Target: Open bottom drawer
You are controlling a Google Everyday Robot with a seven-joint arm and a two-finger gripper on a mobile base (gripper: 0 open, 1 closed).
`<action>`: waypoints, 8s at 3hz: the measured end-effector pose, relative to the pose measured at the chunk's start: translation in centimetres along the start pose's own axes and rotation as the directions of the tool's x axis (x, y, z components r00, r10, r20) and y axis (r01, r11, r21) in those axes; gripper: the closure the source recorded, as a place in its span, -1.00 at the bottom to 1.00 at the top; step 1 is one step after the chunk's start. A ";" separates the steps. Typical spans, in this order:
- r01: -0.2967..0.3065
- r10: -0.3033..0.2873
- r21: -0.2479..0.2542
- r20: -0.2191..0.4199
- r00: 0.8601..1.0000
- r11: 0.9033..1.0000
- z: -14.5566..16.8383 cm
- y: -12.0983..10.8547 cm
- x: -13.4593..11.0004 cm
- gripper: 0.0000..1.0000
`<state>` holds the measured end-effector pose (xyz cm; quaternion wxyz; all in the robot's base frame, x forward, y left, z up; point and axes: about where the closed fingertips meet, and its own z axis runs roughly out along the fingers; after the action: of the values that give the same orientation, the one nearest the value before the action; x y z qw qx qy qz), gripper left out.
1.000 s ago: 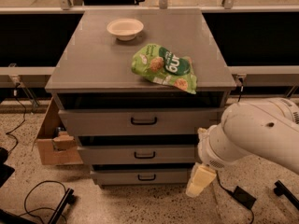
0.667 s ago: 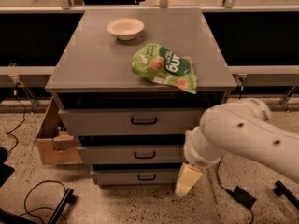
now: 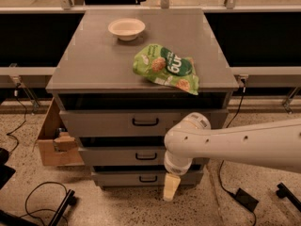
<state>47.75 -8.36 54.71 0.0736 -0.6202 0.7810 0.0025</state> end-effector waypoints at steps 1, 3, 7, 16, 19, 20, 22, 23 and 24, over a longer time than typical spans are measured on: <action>-0.016 0.015 -0.016 -0.088 0.996 1.000 6.5 -0.6 1.1 -1.00; -0.038 0.033 -0.029 -0.144 0.989 0.999 11.8 -0.1 2.5 -1.00; 0.057 -0.062 -0.066 -0.082 0.995 0.996 25.8 3.3 -1.2 -1.00; 0.068 -0.043 0.237 -0.110 0.993 0.969 37.1 -10.3 6.7 -1.00; -0.020 0.036 0.101 -0.153 0.988 0.995 36.6 -5.7 8.9 0.29; -0.028 0.042 0.092 -0.156 0.987 0.995 36.4 -5.2 9.1 0.32; -0.028 0.042 0.090 -0.157 0.987 0.996 36.0 -5.2 9.1 -0.60; -0.028 0.042 0.088 -0.158 0.987 0.996 36.1 -5.0 9.1 -1.00; -0.028 0.042 0.088 -0.158 0.987 0.996 36.1 -5.0 9.1 -1.00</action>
Offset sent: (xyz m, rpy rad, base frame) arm 0.0116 -0.0170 -0.1676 -0.1680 0.0839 -0.0614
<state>54.65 -14.95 18.40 0.0371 -0.6008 0.7946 -0.0792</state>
